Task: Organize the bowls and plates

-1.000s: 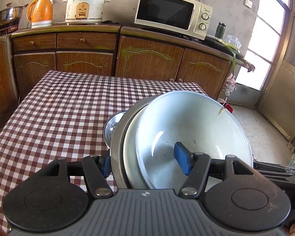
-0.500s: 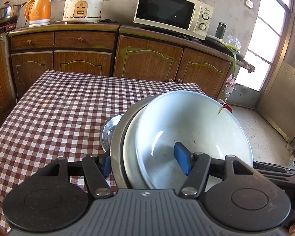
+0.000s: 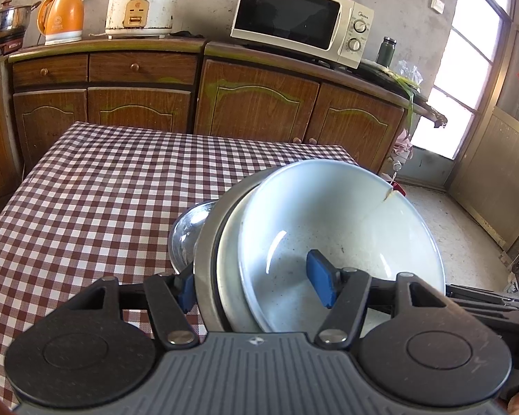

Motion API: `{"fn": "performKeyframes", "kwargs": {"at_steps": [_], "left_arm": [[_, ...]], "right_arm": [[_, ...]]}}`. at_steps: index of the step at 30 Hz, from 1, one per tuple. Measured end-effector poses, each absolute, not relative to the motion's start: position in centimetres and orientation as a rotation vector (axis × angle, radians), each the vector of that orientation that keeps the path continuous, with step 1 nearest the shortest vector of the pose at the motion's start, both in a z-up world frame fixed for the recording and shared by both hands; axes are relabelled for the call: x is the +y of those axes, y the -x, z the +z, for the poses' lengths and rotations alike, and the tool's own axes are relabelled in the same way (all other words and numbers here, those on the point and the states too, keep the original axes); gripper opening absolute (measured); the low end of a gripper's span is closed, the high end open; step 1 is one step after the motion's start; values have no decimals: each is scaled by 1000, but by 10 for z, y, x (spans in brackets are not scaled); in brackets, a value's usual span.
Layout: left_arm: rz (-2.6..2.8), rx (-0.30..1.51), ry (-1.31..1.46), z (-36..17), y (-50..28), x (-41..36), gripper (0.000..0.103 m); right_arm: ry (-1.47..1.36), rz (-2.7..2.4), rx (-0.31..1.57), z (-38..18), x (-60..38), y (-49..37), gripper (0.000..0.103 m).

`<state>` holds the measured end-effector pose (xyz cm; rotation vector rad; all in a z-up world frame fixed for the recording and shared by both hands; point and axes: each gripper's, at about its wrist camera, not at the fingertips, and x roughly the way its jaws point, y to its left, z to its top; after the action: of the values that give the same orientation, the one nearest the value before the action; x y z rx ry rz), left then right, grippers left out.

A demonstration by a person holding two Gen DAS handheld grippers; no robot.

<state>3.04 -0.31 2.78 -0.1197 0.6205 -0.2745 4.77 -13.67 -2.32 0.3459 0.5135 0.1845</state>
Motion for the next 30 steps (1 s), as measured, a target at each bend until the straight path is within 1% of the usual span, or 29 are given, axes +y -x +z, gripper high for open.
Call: {"fn": "performKeyframes", "kwargs": {"at_steps": [30], "left_arm": [[-275,628,122,26,-54,-3,64]], "right_arm": [[-341,180,518,-20,-137,-68,58]]}}
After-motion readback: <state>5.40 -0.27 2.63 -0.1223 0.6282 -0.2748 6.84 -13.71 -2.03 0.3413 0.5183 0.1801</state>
